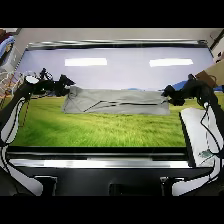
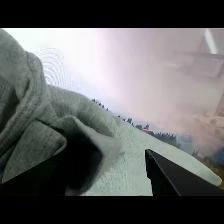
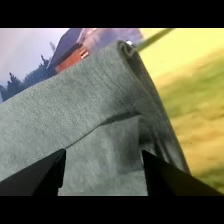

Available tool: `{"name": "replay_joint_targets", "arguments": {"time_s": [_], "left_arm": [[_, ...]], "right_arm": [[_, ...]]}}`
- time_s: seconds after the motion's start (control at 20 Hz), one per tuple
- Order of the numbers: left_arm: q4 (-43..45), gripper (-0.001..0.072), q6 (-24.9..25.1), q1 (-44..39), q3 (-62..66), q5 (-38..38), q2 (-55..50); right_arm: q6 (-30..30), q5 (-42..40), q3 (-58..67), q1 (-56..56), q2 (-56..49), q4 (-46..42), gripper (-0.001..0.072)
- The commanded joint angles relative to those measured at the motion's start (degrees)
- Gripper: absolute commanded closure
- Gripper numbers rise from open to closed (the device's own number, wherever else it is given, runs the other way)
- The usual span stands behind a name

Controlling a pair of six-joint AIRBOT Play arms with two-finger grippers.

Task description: Fold the clothes and pants, and hang the long-sleeved shirts on hangers.

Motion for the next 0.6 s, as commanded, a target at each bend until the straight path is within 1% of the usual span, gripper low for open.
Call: {"name": "replay_joint_targets", "arguments": {"time_s": [0.0, 0.05, 0.1, 0.2, 0.35, 0.45, 0.55], "left_arm": [[4.6, 0.016, 3.3, 2.1, 5.6, -5.9, 1.9], [8.9, 0.016, 3.1, 2.8, 7.9, -8.0, 3.4], [13.7, 0.016, 2.4, 3.2, 9.9, -9.9, 5.1], [23.7, 0.016, 0.3, 3.2, 12.2, -12.7, 8.9], [34.6, 0.016, -1.7, 1.4, 12.6, -16.7, 13.9], [40.1, 0.016, -2.4, -0.8, 12.6, -20.1, 15.9], [44.0, 0.016, -2.4, -3.0, 12.6, -22.4, 17.2]], "right_arm": [[-1.7, -11.3, 5.7, -3.5, 0.6, 0.6, 0.0136], [-2.7, -13.7, 7.6, -5.9, 0.6, 0.8, 0.0084], [-3.2, -14.6, 8.3, -8.2, 0.6, 1.7, 0.0078], [-5.4, -17.0, 8.3, -12.6, -0.7, 6.8, 0.0043], [-11.1, -22.2, 8.3, -14.1, -5.2, 13.8, 0.004], [-13.6, -22.1, 8.3, -12.9, -7.7, 14.2, 0.004], [-14.1, -20.5, 8.3, -11.8, -9.2, 14.6, 0.004]]}}
